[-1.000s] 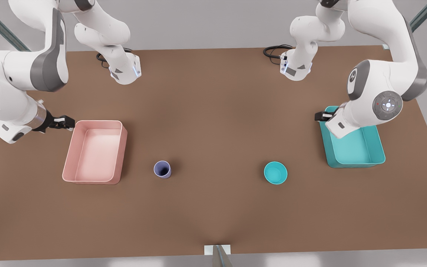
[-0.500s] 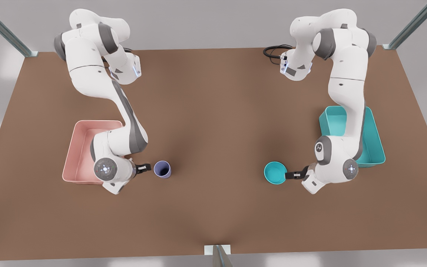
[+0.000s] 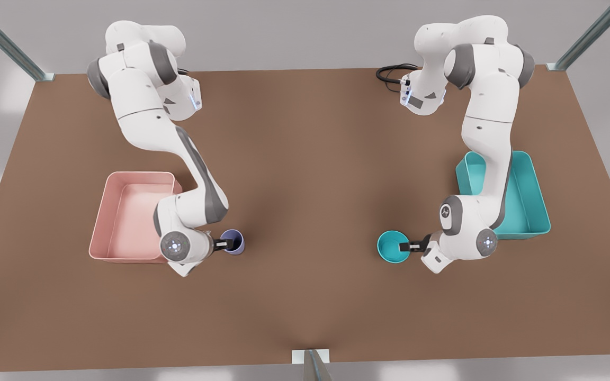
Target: Put the bowls and cups in different boxes
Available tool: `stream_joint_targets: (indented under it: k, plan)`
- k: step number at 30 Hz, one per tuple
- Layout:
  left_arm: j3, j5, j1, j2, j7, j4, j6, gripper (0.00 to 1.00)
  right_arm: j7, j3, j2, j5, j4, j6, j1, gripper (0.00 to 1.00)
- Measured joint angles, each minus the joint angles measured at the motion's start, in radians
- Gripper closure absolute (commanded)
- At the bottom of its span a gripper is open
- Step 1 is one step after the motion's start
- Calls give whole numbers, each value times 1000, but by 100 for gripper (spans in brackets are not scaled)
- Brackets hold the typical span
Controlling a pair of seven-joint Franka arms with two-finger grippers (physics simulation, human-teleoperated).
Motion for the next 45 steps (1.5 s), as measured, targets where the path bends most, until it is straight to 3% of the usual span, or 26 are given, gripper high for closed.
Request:
stream_joint_targets:
  k: [3,7,10,13,15,19,24,28,32,33,34,38,40,43,45]
  plan:
    - [-3,-17,0,15,-3,1,-6,55,17,0,15,-1,-22,12,6,0]
    - [-3,-60,0,13,-8,6,-10,79,34,1,22,-1,-63,41,7,0]
    - [27,-66,4,-54,-18,15,-38,79,45,1,28,-1,-67,59,5,1]
    - [94,25,25,-215,-28,26,-138,79,52,1,30,0,-63,73,4,64]
    - [118,132,81,-298,-34,25,-221,79,55,2,30,4,-57,79,6,79]
    - [257,250,159,-321,-5,16,-339,79,55,3,28,15,-45,87,9,79]
    - [326,294,238,-290,84,-99,-366,79,26,2,-53,14,-50,64,-16,79]
    - [331,297,248,-273,159,-289,-284,79,-96,-9,-212,-6,-56,-22,-176,79]
    - [331,287,249,-243,218,-325,-205,79,-266,-20,-274,-84,-68,-80,-351,79]
    - [331,283,249,-240,232,-325,-191,22,-306,-21,-298,-102,-107,-80,-371,79]
    - [331,277,248,-240,248,-324,-181,0,-343,-22,-326,-116,-168,-68,-381,79]
    - [332,258,247,-302,317,-280,-187,0,-473,-21,-344,-137,-322,20,-388,79]
    - [321,310,247,-352,337,-113,-269,0,-528,-20,-315,-134,-344,78,-389,79]
    - [129,396,197,-436,327,84,-426,0,-601,-20,-247,-121,-348,167,-387,79]
    - [49,439,108,-492,306,129,-506,0,-642,-19,-225,-114,-345,210,-387,79]
